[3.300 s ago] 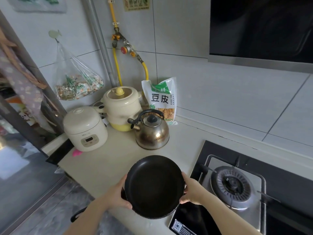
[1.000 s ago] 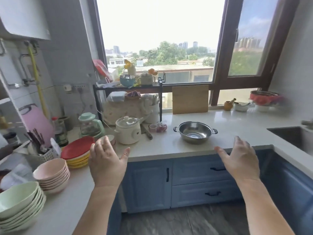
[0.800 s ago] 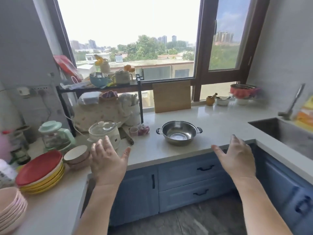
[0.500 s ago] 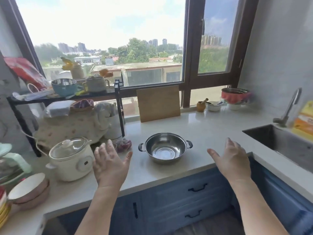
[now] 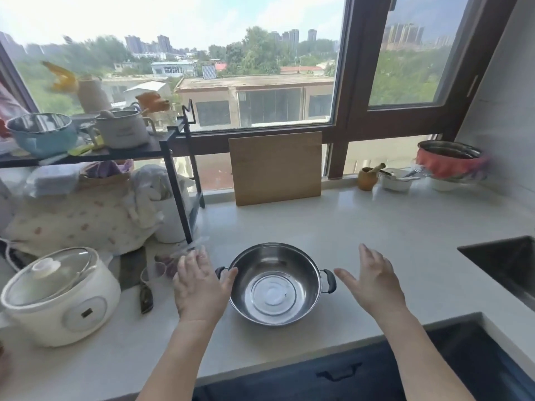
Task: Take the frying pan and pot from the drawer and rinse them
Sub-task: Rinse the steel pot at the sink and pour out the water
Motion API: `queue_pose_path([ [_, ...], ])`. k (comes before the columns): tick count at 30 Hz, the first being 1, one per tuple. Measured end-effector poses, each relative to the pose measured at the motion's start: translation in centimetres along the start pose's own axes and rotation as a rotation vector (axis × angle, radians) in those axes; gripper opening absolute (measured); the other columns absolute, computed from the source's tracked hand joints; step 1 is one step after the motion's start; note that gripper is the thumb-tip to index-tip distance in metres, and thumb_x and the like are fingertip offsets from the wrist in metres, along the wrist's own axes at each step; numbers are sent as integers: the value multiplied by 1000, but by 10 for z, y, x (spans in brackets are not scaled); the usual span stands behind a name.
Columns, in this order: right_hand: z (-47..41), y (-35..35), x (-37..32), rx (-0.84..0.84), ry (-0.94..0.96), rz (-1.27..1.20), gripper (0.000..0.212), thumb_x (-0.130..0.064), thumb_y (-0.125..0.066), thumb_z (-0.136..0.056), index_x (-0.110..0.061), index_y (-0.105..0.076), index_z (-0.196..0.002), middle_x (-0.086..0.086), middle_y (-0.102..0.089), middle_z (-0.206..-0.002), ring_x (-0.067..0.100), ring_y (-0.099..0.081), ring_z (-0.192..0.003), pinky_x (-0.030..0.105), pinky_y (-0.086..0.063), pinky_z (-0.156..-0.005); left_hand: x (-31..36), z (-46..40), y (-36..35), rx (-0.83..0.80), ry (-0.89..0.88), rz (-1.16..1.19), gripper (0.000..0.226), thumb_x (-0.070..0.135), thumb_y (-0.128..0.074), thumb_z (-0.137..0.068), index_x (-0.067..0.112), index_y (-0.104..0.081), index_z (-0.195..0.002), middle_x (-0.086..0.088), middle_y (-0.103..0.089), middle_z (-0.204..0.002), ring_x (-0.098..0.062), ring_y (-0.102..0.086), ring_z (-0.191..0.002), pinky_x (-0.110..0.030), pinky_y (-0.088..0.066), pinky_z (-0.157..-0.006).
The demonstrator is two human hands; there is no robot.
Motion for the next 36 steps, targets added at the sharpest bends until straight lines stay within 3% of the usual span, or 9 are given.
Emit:
queue_pose_path([
  [7,-63,-74,24,-299,30,-37,85,-52,-57,-91,-14,-15,-155,2,-26,-157,22,-20,-144,33,-25,-114,-7,-48,-70,-210,-39,-157,88,67,-32,-94,13,-2,-157,-9,-10,-163,-27,-5,-150,-37,-11,-120],
  [12,-89,-116,36,-529,90,-23,94,-57,-65,-83,-24,-13,-155,-5,-26,-156,16,-23,-143,30,-26,-115,-22,-77,-110,-360,-118,-160,91,69,-37,-91,15,-3,-157,-6,-7,-164,-26,-1,-151,-39,-9,-121],
  [17,-104,-124,47,-680,155,-85,118,-57,-78,-55,-41,-11,-151,-21,-20,-147,6,-28,-130,27,-30,-112,-43,-104,-130,-638,-242,-69,144,98,-44,-42,25,3,-157,4,-1,-164,-18,3,-151,-36,-6,-122],
  [20,-109,-127,56,-762,133,-74,131,-50,-84,-51,-35,-3,-154,-22,-12,-149,4,-46,-104,19,-43,-96,-52,-119,-137,-741,-347,-48,151,94,-56,-39,23,6,-157,6,1,-163,-15,2,-151,-31,-3,-121],
  [22,-110,-130,57,-780,141,-93,130,-45,-85,-51,-43,-2,-151,-26,-9,-145,6,-54,-99,17,-48,-88,-55,-124,-142,-760,-424,-15,149,84,-72,-45,20,4,-157,6,-3,-162,-12,-1,-150,-25,-2,-119],
  [25,-109,-134,54,-746,208,-177,121,-42,-86,-49,-70,1,-128,-28,-12,-142,-1,-43,-119,18,-46,-95,-58,-130,-147,-798,-486,42,151,80,-78,-43,20,2,-157,8,-6,-160,-9,-4,-149,-19,-2,-118],
  [29,-109,-141,56,-734,212,-237,126,-43,-88,-46,-71,6,-125,-29,-11,-141,-4,-29,-131,16,-32,-107,-61,-136,-145,-869,-518,65,158,82,-75,-33,28,11,-154,12,1,-158,-6,4,-148,-19,0,-118],
  [33,-110,-148,60,-738,213,-283,129,-48,-90,-41,-77,4,-125,-27,-13,-140,-1,-27,-136,23,-32,-112,-58,-137,-145,-860,-533,116,149,81,-73,-31,39,15,-144,18,-4,-149,0,0,-142,-11,0,-112],
  [36,-116,-141,62,-738,201,-305,127,-41,-91,-44,-78,0,-123,-23,-18,-137,1,-30,-131,23,-33,-110,-52,-140,-144,-880,-536,160,145,75,-82,-34,45,11,-141,20,-12,-145,0,-9,-140,-16,-9,-116],
])
Point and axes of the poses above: each hand's wrist, its own z-axis away from the middle knuckle, its own y-axis out of the back of the hand, x = y × z, the point moved 1 cm from there along -z, towards the middle knuckle
